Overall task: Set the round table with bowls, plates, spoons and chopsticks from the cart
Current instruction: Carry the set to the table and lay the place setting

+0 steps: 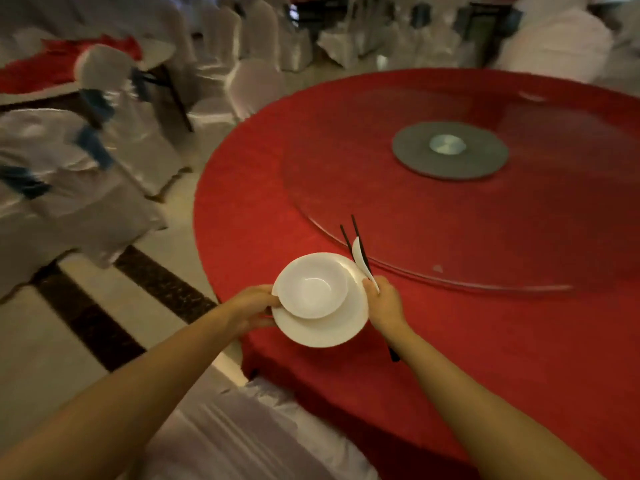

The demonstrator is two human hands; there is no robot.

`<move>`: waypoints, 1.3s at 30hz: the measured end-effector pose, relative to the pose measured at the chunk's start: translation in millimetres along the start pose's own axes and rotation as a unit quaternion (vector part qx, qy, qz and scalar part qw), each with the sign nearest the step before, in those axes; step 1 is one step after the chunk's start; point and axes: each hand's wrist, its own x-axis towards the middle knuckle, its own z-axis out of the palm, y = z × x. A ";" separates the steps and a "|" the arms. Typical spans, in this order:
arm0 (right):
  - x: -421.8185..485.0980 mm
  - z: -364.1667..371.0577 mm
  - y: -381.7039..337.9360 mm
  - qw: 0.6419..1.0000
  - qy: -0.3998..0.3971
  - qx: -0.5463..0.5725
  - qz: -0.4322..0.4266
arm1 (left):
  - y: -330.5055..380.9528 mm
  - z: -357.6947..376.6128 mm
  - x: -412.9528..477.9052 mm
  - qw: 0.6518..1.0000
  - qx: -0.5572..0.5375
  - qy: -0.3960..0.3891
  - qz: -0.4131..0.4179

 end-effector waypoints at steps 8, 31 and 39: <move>-19.9 34.5 53.4 0.986 0.122 -0.015 0.108 | -14.2 -0.1 73.7 0.983 0.112 -0.141 -0.047; -47.8 53.0 78.2 0.935 0.281 -0.125 0.176 | -32.6 -0.6 105.2 0.844 0.487 -0.042 0.220; -44.0 67.3 53.1 0.968 0.221 -0.009 0.118 | -22.9 -4.6 107.5 0.860 0.453 -0.014 0.234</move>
